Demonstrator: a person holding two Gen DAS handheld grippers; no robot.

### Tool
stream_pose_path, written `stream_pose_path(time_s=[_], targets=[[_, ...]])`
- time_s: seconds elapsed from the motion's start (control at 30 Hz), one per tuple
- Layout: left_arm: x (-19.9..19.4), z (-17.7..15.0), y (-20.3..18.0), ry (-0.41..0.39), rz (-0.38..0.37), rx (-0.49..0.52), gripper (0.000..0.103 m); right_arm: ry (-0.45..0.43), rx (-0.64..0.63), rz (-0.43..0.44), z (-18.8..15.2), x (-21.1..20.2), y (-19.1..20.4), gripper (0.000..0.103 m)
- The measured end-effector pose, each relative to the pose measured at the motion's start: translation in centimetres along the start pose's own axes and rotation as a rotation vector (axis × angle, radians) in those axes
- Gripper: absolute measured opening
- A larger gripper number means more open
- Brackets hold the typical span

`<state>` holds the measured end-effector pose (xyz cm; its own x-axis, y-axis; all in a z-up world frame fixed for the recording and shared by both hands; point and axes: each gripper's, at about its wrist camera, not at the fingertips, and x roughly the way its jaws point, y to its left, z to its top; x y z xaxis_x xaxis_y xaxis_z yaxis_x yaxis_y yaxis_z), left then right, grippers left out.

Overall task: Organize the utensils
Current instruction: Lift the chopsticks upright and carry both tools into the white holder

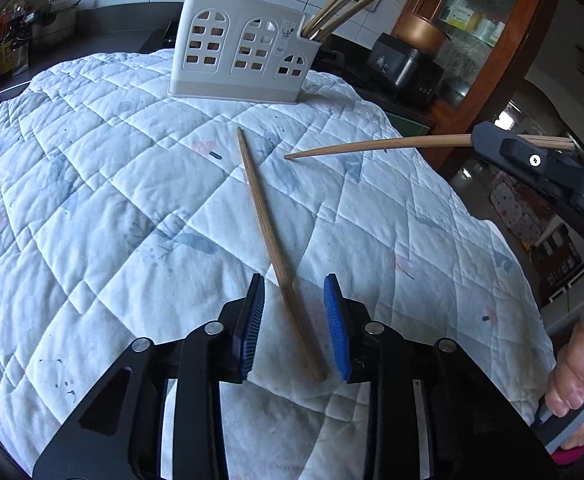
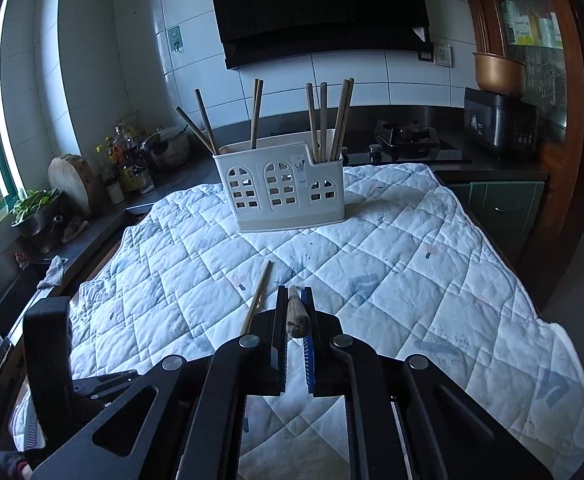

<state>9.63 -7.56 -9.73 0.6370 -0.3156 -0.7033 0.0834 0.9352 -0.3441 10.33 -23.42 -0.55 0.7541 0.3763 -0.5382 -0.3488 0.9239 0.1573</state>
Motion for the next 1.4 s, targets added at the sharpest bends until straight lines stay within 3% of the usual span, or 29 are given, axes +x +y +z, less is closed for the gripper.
stream_pose_path(time_s=[0.33,0.43,0.5,0.67,0.77,1.17,1.4], targets=[[2.0,0.3,-0.2,0.023,0.047,-0.052,0.024,-0.006,-0.006,0.014,0.2,0.1,-0.1,0.007],[2.1,0.3,-0.6,0.021,0.110,-0.029,0.010,-0.005,-0.002,0.014,0.2,0.1,0.0,0.007],[2.0,0.3,-0.5,0.017,0.119,-0.036,0.009,-0.005,-0.004,0.013,0.3,0.1,-0.1,0.007],[0.4,0.7,-0.1,-0.015,0.146,-0.020,0.007,-0.015,-0.010,0.007,0.4,-0.1,0.0,0.007],[-1.6,1.3,0.0,-0.076,0.158,0.002,0.006,-0.023,-0.014,0.006,0.7,-0.6,-0.2,0.007],[-6.8,6.1,0.9,-0.224,0.092,0.069,0.006,0.028,-0.081,0.045,5.1,-0.3,0.1,0.007],[-7.5,9.0,1.5,-0.223,0.058,0.105,0.006,0.045,-0.121,0.074,9.9,0.0,0.5,0.007]])
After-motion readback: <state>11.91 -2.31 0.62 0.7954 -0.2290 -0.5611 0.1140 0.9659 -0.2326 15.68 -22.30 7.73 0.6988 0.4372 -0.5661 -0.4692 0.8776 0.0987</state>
